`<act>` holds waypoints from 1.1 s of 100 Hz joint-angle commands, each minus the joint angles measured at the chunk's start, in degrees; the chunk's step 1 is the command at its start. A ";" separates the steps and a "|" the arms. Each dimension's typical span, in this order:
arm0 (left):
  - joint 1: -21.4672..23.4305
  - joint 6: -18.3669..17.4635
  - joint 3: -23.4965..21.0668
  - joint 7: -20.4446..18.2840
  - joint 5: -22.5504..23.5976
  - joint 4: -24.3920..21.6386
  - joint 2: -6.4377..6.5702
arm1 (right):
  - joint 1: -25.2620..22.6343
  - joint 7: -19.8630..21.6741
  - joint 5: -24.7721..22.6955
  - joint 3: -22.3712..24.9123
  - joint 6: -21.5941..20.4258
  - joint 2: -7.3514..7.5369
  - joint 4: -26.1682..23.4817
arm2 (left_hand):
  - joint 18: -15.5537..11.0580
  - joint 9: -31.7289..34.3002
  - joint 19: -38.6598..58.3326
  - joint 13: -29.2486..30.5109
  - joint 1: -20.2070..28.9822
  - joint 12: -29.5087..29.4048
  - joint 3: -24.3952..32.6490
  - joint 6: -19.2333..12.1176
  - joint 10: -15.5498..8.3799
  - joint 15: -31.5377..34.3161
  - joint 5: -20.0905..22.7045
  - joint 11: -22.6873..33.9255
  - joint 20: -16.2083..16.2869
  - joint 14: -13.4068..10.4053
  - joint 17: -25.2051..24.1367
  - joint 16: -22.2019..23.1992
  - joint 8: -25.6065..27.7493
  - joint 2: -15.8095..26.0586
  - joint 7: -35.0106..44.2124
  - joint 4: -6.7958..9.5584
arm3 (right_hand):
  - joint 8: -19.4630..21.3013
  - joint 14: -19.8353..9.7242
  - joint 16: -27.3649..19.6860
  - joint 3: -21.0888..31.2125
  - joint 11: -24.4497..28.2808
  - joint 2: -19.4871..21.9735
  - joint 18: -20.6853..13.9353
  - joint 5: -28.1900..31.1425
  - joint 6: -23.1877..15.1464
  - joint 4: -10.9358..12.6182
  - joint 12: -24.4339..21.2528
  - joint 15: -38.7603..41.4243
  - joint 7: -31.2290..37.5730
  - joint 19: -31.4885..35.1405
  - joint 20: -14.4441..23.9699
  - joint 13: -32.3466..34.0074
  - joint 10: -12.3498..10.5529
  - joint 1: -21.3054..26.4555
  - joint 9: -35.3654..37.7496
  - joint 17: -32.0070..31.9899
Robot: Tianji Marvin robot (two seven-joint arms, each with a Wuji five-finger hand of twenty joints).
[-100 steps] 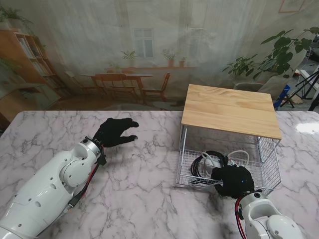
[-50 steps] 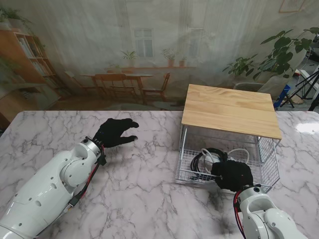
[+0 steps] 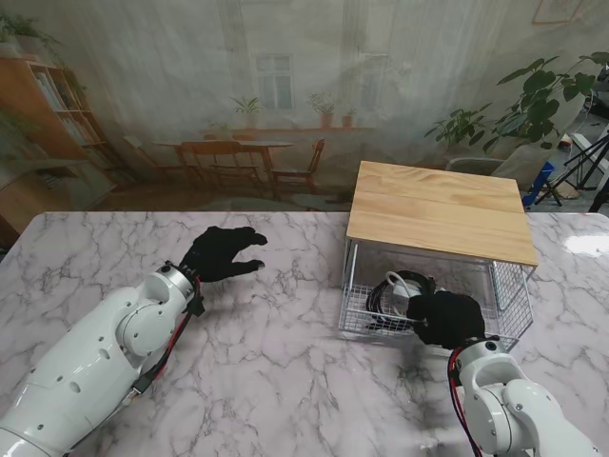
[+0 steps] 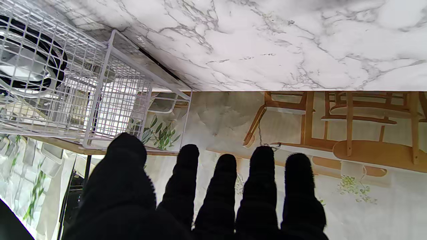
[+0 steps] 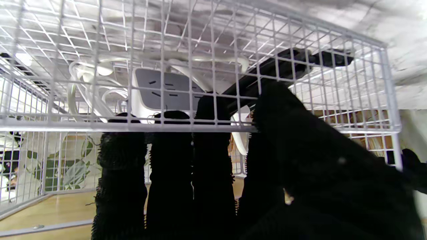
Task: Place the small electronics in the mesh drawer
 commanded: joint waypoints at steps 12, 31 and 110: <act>-0.47 -0.26 0.41 -0.78 -0.29 0.38 -0.08 | 2.12 0.02 -0.06 0.19 0.36 0.17 1.62 | 1.55 0.02 -1.47 0.45 0.60 0.46 -1.18 0.67 -0.29 -0.38 0.76 -1.26 0.70 -0.17 -1.06 0.68 0.17 2.74 -0.75 -1.18 | 3.14 0.45 1.77 6.74 -0.41 5.63 0.48 2.81 -3.40 3.13 0.81 8.34 2.89 0.89 -0.55 3.27 -0.82 5.07 0.52 0.21; -0.62 -0.26 0.65 -0.67 -0.40 0.55 -0.12 | 5.26 0.94 0.52 -0.99 0.55 0.33 4.12 | 1.53 0.03 -1.47 0.42 0.64 0.46 -1.18 0.72 -0.27 -0.38 0.76 -1.26 0.71 -0.13 -1.03 0.69 0.16 2.77 -0.76 -1.17 | 3.36 0.19 1.88 6.40 -0.54 6.03 0.39 2.50 -3.63 3.16 0.86 8.40 2.67 0.80 -0.55 2.83 -1.08 5.16 0.11 0.16; -0.67 0.08 0.82 -0.10 -0.89 0.82 -0.31 | 15.95 -2.88 4.11 -5.09 1.75 0.04 16.78 | 1.47 -0.12 -1.45 0.29 0.54 0.46 -1.17 0.68 -0.25 -0.41 0.75 -1.28 0.77 -0.16 -1.02 0.70 0.16 2.82 -0.74 -1.18 | 3.81 -1.01 2.23 5.32 -0.56 6.98 -0.73 1.82 -4.93 3.33 0.43 8.20 3.14 -0.37 -0.72 1.37 -2.13 5.09 -0.53 -0.58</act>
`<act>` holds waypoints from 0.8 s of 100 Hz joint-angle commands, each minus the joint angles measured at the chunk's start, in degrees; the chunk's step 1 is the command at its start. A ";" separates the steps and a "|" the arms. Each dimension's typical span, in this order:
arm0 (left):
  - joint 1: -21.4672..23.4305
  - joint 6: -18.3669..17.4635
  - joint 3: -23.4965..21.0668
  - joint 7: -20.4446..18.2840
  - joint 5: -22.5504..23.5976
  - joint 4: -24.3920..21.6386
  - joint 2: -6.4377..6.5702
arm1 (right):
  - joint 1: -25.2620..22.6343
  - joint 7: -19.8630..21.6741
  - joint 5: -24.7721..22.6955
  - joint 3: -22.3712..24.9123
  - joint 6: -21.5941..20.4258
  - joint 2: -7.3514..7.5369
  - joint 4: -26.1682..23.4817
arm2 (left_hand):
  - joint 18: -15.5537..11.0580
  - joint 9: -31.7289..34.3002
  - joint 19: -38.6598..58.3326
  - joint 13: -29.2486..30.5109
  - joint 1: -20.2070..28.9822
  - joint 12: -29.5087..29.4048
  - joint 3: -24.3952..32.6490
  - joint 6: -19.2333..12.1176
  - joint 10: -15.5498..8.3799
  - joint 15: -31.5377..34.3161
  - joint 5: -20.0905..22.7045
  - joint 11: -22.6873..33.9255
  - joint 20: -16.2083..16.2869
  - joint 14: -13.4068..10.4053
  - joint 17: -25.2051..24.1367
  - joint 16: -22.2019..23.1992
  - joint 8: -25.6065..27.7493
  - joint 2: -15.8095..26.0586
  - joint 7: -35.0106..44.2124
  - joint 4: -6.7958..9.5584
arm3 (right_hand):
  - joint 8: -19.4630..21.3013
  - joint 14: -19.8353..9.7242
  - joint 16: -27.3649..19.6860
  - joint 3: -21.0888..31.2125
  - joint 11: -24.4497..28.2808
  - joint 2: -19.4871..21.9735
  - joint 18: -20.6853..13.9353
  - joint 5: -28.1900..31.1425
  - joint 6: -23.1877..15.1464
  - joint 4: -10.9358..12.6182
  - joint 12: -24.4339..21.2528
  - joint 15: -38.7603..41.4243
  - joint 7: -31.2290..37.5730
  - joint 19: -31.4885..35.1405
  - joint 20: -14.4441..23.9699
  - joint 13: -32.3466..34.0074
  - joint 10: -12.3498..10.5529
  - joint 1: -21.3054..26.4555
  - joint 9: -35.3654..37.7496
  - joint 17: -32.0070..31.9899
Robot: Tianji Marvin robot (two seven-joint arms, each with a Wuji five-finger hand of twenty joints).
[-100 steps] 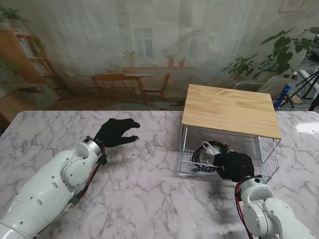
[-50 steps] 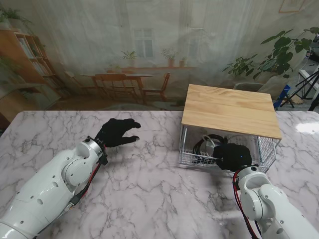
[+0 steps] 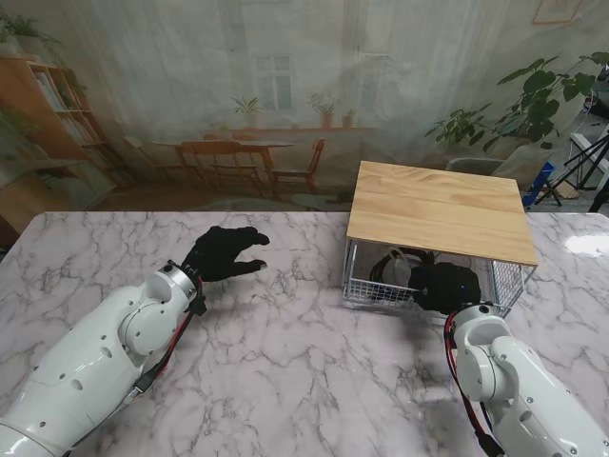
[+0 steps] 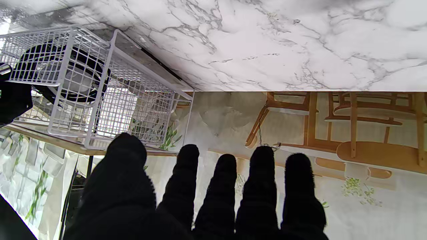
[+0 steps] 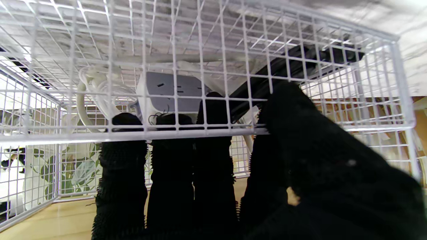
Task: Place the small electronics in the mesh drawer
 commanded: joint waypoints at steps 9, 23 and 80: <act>0.14 0.06 -0.24 -0.56 0.12 0.11 -0.11 | 1.96 -0.55 0.20 -0.08 0.71 0.24 3.29 | 1.49 -0.06 -1.42 0.35 0.52 0.46 -1.19 0.64 -0.24 -0.39 0.76 -1.27 0.78 -0.13 -0.97 0.69 0.15 2.79 -0.75 -1.19 | 2.20 -0.42 1.32 6.85 -0.50 6.45 -0.85 1.85 -2.14 3.97 -0.20 6.64 3.82 -0.24 -0.38 1.43 -1.29 7.43 -0.39 -0.26; 0.25 0.17 -0.23 -0.76 0.09 0.01 -0.09 | 3.56 -1.33 1.20 -0.70 0.40 0.11 5.23 | 1.46 -0.13 -1.44 0.31 0.57 0.45 -1.18 0.66 -0.23 -0.41 0.81 -1.31 0.78 -0.23 -0.96 0.68 0.16 2.81 -0.72 -1.19 | 2.15 -0.40 1.24 6.77 -0.50 6.44 -1.00 1.85 -2.23 4.00 -0.37 6.37 3.96 -0.45 -0.38 1.32 -1.42 7.41 -0.44 -0.33; 0.50 0.21 -0.44 -1.02 0.24 -0.18 -0.01 | 8.23 -2.62 4.10 -3.20 -0.20 -0.18 11.18 | 1.46 -0.15 -1.51 0.28 0.62 0.44 -1.18 0.70 -0.20 -0.42 0.84 -1.34 0.77 -0.17 -1.03 0.68 0.16 2.88 -0.73 -1.18 | 2.12 -0.71 1.15 5.86 -0.95 7.15 -1.38 1.01 -2.84 3.97 -1.03 5.59 4.12 -1.97 -0.49 0.23 -1.90 7.27 -1.11 -1.62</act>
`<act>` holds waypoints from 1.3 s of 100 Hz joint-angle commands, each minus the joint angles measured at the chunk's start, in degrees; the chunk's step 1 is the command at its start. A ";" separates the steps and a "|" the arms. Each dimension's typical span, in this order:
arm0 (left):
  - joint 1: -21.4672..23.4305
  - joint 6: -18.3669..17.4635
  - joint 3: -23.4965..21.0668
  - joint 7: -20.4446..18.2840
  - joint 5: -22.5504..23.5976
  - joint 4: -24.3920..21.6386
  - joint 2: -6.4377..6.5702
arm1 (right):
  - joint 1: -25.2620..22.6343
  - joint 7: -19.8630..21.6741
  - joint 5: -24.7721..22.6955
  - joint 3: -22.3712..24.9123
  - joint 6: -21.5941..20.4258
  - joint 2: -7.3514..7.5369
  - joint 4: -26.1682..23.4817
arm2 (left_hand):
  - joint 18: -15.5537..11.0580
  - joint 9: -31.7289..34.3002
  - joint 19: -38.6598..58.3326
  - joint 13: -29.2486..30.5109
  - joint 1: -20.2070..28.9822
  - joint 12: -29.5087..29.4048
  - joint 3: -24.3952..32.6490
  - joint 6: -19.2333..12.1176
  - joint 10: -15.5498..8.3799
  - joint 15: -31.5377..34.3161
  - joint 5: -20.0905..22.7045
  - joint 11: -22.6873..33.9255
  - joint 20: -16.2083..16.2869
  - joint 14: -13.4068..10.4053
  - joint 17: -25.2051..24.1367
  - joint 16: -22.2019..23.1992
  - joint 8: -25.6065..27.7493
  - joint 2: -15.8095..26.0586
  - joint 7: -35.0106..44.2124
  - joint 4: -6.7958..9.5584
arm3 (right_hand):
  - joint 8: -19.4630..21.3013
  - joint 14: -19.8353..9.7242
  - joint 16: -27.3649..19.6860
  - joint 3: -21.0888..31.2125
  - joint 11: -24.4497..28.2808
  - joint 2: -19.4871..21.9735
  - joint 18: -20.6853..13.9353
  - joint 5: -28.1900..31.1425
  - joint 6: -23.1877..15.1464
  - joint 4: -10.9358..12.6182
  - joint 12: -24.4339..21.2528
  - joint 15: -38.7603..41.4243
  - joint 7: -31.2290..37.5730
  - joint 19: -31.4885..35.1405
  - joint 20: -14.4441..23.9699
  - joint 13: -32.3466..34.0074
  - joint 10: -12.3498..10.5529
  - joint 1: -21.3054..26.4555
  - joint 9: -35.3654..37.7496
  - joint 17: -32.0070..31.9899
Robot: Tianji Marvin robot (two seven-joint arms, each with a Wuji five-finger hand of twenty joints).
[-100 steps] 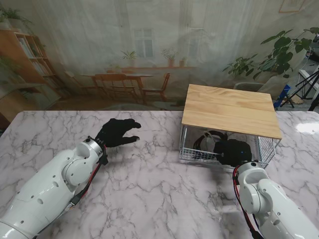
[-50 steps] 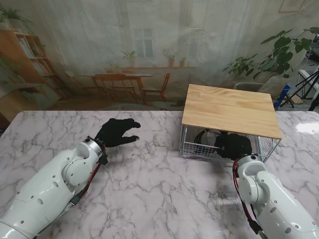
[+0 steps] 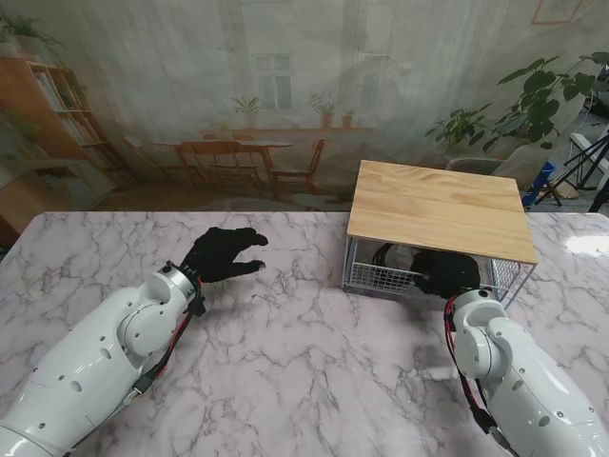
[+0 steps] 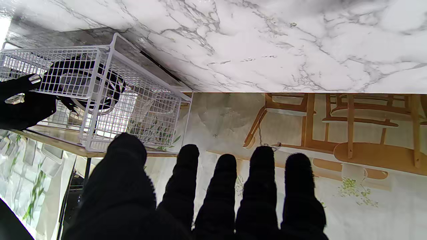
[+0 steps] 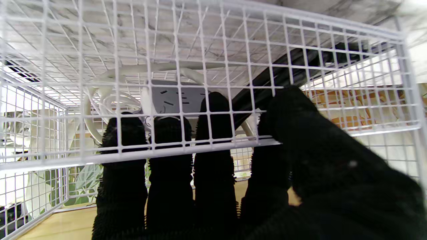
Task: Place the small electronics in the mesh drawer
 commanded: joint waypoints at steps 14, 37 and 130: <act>0.16 0.01 -0.17 -0.95 0.21 -0.16 0.05 | -0.86 3.00 -0.71 0.09 1.73 0.52 -0.44 | 1.51 -0.10 -1.52 0.33 0.53 0.45 -1.22 0.65 -0.24 -0.40 0.81 -1.33 0.77 -0.19 -1.05 0.68 0.16 2.88 -0.74 -1.20 | -4.83 -1.91 -1.79 -0.10 -3.87 4.89 2.02 -9.16 3.35 3.42 -1.56 -2.32 2.27 -7.24 -0.49 -7.11 0.23 2.65 -10.88 -11.12; 0.26 -0.01 -0.40 -0.90 0.29 -0.23 0.06 | -5.86 5.42 -3.97 2.34 0.77 1.13 -5.86 | 1.50 -0.14 -1.50 0.36 0.43 0.45 -1.26 0.60 -0.31 -0.40 0.79 -1.34 0.79 -0.22 -1.00 0.69 0.15 2.85 -0.75 -1.21 | 3.84 6.08 -17.71 -1.16 -7.97 9.14 3.87 -16.64 13.53 10.73 -10.58 -28.12 -15.48 -17.27 -1.70 -20.36 3.96 -17.94 -31.38 -26.24; 0.92 -0.11 -1.25 -0.38 -0.19 -1.27 -0.14 | -22.84 4.79 -2.36 9.83 -7.58 0.06 -30.31 | 1.57 0.55 -1.53 0.28 0.56 0.52 -1.19 0.74 -0.25 -0.46 0.86 -1.14 0.81 -0.02 -0.98 0.65 0.11 2.83 -0.78 -1.20 | 2.96 7.95 -19.26 -10.19 -10.70 14.86 4.30 -15.35 16.00 12.21 -15.79 -28.69 -20.14 -18.37 -2.35 -23.41 5.74 -17.72 -31.25 -26.57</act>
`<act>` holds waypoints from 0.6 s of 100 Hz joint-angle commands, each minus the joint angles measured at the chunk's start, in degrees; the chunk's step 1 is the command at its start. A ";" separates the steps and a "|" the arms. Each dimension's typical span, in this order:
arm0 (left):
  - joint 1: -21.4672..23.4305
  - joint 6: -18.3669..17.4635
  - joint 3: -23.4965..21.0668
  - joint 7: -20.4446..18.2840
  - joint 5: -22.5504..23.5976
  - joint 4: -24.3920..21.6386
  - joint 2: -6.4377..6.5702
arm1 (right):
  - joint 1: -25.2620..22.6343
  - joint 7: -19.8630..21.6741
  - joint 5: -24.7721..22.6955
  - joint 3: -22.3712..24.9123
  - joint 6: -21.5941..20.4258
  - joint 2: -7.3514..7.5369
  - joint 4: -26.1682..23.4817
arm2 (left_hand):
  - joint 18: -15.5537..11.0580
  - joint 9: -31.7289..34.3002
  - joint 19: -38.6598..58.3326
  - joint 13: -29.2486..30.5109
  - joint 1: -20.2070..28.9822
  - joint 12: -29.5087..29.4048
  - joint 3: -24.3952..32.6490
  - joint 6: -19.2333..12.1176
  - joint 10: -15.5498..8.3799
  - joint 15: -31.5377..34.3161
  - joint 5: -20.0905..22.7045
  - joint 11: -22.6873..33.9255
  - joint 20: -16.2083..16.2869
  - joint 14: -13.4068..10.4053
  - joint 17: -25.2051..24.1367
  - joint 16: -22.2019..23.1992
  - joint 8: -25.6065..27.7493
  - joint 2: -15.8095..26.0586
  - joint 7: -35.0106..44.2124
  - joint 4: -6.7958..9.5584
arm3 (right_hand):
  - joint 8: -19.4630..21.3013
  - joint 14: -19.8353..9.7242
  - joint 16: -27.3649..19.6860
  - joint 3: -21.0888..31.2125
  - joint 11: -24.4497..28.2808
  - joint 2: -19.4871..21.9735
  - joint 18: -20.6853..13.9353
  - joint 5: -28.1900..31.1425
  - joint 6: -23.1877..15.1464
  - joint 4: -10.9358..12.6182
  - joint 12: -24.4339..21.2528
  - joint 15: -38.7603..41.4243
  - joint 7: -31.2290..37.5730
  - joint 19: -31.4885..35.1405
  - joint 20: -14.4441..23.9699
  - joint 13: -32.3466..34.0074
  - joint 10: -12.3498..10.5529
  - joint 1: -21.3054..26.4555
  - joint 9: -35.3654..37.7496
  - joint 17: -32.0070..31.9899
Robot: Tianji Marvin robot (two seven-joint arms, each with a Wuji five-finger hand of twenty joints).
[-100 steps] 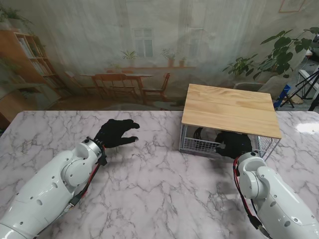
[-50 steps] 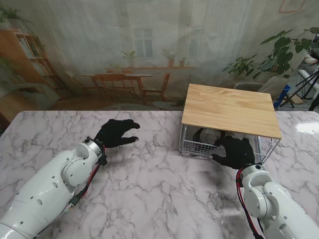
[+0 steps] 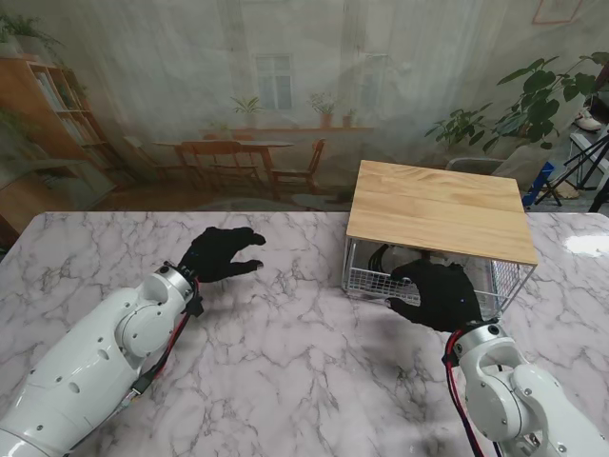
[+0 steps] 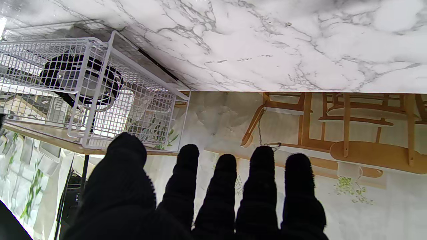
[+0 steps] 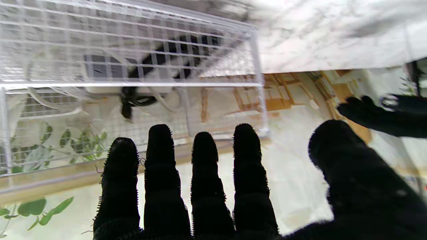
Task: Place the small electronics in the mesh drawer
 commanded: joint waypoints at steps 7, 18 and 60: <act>0.94 0.00 -0.97 0.00 -1.23 -2.05 -0.42 | -2.52 0.09 3.86 0.40 -2.54 -0.81 -5.42 | 1.65 0.96 -1.53 0.41 0.56 0.57 -1.21 0.67 -0.36 -0.42 1.07 -1.03 0.82 -0.04 -0.89 0.66 0.12 2.81 -0.71 -1.21 | 0.15 0.91 0.75 -2.84 -0.26 1.62 1.52 3.46 -0.93 1.85 0.31 -2.12 -0.78 1.14 0.40 1.83 0.79 -0.91 2.01 0.28; 2.44 -0.13 -2.50 0.21 -3.16 -5.02 -0.82 | -3.02 0.54 9.46 0.42 -3.72 -1.39 -8.67 | 1.99 2.92 -1.69 0.43 0.88 0.72 -1.19 -1.26 -0.85 -0.52 4.39 -0.57 0.79 0.31 -1.07 0.60 0.71 2.61 0.86 -1.27 | -0.13 1.25 0.84 -4.91 -2.94 2.71 1.97 4.10 -1.49 1.94 -0.57 -2.60 -2.26 -0.08 -0.33 0.95 0.61 -1.01 2.57 -0.15; 14.83 -0.07 -8.02 2.55 -14.52 -16.97 -2.75 | 7.07 -10.18 22.90 -8.78 -11.40 -4.49 0.09 | 2.05 4.55 -1.62 1.29 0.88 1.08 -1.26 1.51 -0.67 -0.23 0.18 -0.62 1.18 0.44 -0.63 0.77 -0.66 2.91 -2.35 -1.45 | 0.04 -2.14 -0.26 -9.24 -7.58 5.34 0.37 2.62 -4.94 2.27 -3.03 -3.84 -2.86 -1.61 -1.73 -1.85 -4.34 -2.48 3.02 0.77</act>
